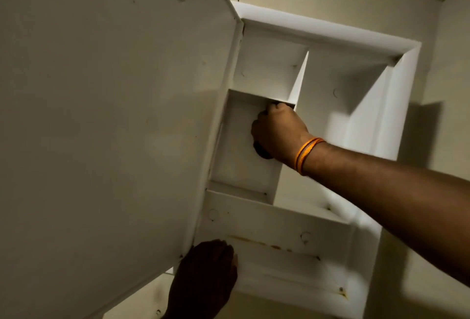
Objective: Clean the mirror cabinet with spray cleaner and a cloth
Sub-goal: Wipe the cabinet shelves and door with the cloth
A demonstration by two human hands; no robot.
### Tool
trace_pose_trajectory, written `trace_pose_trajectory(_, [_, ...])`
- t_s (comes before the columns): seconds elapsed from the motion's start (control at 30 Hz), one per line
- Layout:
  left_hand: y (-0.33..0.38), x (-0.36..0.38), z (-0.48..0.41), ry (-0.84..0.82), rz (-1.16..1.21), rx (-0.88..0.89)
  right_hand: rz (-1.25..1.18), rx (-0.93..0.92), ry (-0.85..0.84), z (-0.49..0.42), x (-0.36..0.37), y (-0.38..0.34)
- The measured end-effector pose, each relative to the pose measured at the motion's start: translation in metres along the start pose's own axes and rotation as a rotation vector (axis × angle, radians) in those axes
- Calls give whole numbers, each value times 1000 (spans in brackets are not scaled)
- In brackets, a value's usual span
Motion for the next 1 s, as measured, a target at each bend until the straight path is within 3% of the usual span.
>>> trace_pose_trajectory(0.03, [-3, 6, -1, -72, 37, -13, -6, 18, -16, 1, 4, -2])
trace_pose_trajectory(0.13, [4, -1, 1, -42, 12, 49, -15, 84, 7, 3, 4, 0])
trace_pose_trajectory(0.4, [9, -9, 6, 7, 12, 83, -103, -45, -189, 25, 16, -70])
trace_pose_trajectory(0.6, [6, -11, 3, -10, 37, 50, -249, -81, -172, 13, 2, -94])
trace_pose_trajectory(0.73, [7, -12, 3, -3, 36, 38, -535, -36, -198, -3, 8, -86])
trace_pose_trajectory(0.83, [6, -13, 2, -7, 42, 24, -850, 106, -301, -2, 31, -73])
trace_pose_trajectory(0.9, [6, -10, 0, -36, 37, 13, -919, 172, -343, 2, 42, -64])
trace_pose_trajectory(1.0, [9, -1, 2, -101, 39, -6, -1090, 267, -283, 7, 49, -58])
Point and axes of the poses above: each hand's wrist, its own z-axis away from the middle knuckle, its own x-axis out of the palm, y = z × x, the point moved 10 cm from there along -z, towards the middle knuckle, and after that the axes turned 9 degrees about -x, right-handed, at the moved point
